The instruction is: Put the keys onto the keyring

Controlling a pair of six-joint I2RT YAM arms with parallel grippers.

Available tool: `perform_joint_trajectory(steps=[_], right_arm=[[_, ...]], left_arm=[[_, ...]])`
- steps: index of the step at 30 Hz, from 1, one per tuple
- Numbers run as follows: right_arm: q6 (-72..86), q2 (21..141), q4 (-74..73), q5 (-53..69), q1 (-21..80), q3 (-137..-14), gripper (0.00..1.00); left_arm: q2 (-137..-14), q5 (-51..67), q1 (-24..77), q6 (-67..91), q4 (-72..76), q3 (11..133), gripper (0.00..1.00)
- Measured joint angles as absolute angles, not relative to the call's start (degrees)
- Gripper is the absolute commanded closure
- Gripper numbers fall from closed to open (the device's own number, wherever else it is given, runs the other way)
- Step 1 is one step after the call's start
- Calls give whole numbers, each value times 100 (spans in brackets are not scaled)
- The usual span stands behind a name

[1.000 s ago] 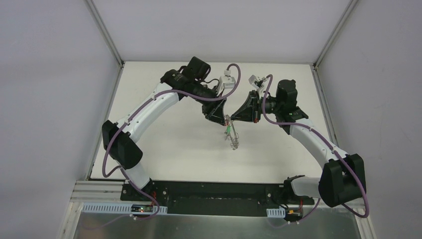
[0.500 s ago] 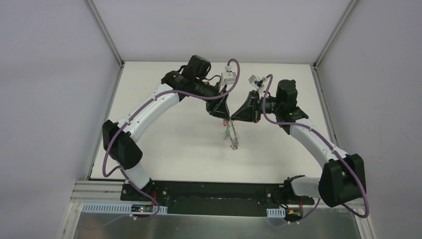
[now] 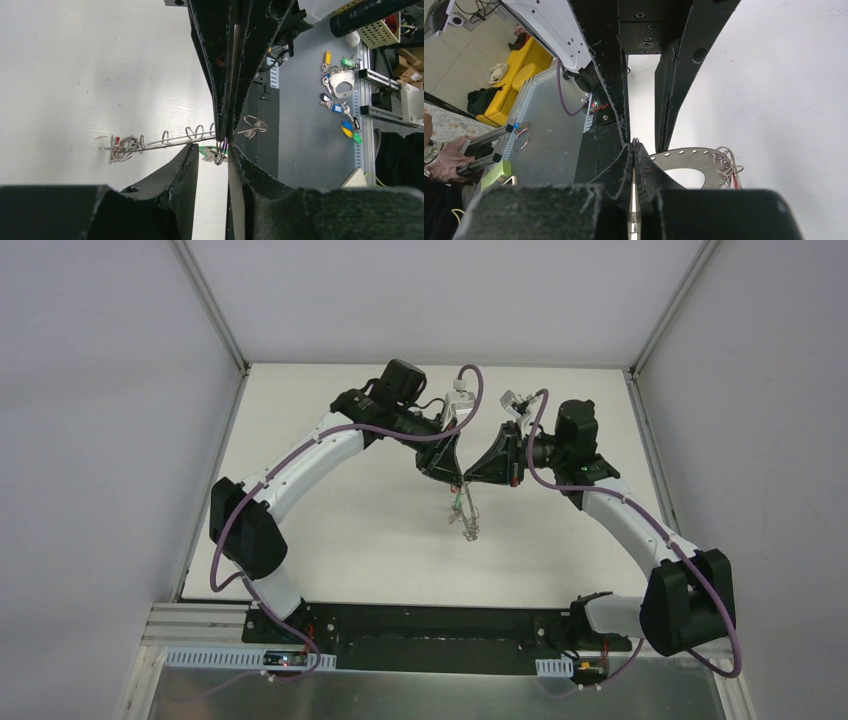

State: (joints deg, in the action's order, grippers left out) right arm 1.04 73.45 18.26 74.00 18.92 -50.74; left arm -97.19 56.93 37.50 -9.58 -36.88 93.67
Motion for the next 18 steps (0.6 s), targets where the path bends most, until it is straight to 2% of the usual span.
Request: perform_joint_trajectory(steps=[11,17,18], right_arm=[[104,7345,1826,7387,1850,-5074,100],[104,7345,1826,7343,1844,-5074,100],[106,7345,1826,7328,1839,-5074,100]], left_arm=[[-9719,5811,3752,-764,-3476,9303,85],[-9719,5857,3754,-674,-3448,9303,100],[-9719,5863,3754,-661,-3439,9303,100]])
